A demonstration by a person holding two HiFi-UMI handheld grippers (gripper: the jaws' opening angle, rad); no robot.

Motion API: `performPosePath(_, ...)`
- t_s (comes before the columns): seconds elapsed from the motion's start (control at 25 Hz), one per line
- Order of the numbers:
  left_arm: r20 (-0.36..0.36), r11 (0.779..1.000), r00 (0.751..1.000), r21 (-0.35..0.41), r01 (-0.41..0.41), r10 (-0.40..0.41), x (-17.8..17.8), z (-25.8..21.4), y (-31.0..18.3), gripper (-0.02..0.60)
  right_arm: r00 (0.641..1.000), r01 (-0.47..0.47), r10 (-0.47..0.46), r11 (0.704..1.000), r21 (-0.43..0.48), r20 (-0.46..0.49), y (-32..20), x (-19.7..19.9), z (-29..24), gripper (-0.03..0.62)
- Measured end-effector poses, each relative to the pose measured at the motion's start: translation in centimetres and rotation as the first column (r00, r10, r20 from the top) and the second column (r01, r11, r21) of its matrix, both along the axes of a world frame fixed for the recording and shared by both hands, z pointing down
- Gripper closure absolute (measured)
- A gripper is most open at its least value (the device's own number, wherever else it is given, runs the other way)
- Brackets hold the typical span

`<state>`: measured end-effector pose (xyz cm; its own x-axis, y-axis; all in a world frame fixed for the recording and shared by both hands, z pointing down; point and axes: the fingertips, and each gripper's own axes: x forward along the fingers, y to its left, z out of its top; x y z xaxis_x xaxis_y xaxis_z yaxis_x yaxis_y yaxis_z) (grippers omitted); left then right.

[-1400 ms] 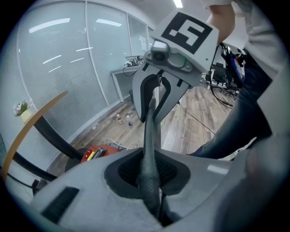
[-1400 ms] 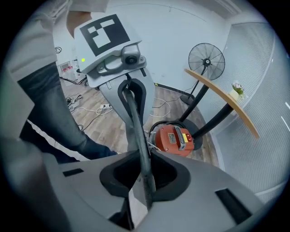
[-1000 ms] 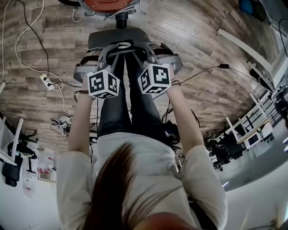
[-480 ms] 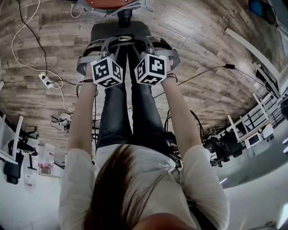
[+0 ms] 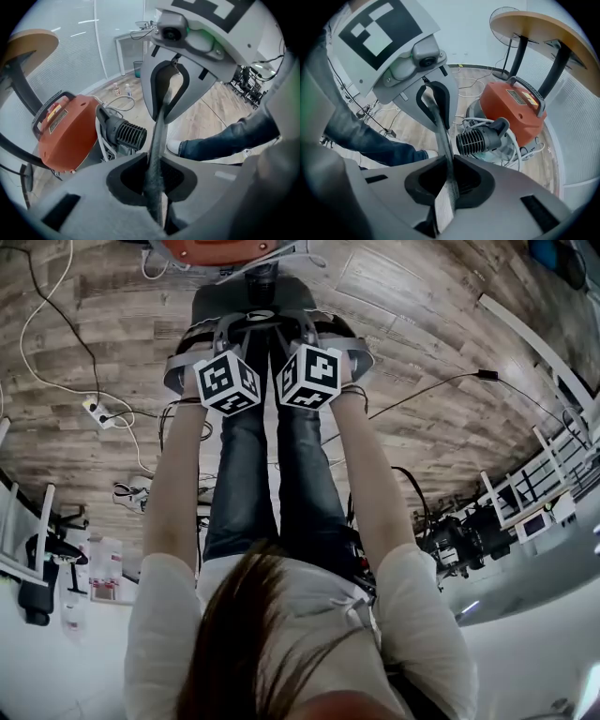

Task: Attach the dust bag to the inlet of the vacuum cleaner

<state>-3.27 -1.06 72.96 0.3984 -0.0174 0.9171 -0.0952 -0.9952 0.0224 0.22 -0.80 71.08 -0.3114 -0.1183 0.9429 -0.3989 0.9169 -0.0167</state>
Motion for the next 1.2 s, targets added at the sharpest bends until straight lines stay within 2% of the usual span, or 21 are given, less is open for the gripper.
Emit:
performPosePath(0.28, 0.021, 1.0, 1.0, -0.03, 0.006, -0.005, 0.3, 1.8, -0.5, 0.541, 1.0, -0.01, 0.009, 1.0, -0.028, -0.013, -0.6, 0.3, 1.7, 0.56)
performPosePath(0.76, 0.014, 1.0, 1.0, -0.012, 0.013, -0.013, 0.7, 2.0, -2.0, 0.541, 1.0, -0.011, 0.011, 1.0, -0.016, -0.019, -2.0, 0.7, 1.9, 0.56)
performPosePath(1.04, 0.012, 0.999, 1.0, -0.015, 0.029, -0.029, 0.9, 2.1, -2.1, 0.541, 0.999, 0.024, -0.025, 1.0, -0.016, -0.027, -2.4, 0.9, 1.9, 0.56)
performPosePath(1.2, 0.007, 0.998, 0.998, -0.026, 0.058, -0.058, 1.1, 1.9, -2.1, 0.541, 0.996, 0.079, -0.08, 0.997, -0.016, -0.036, -2.7, 1.0, 1.5, 0.56)
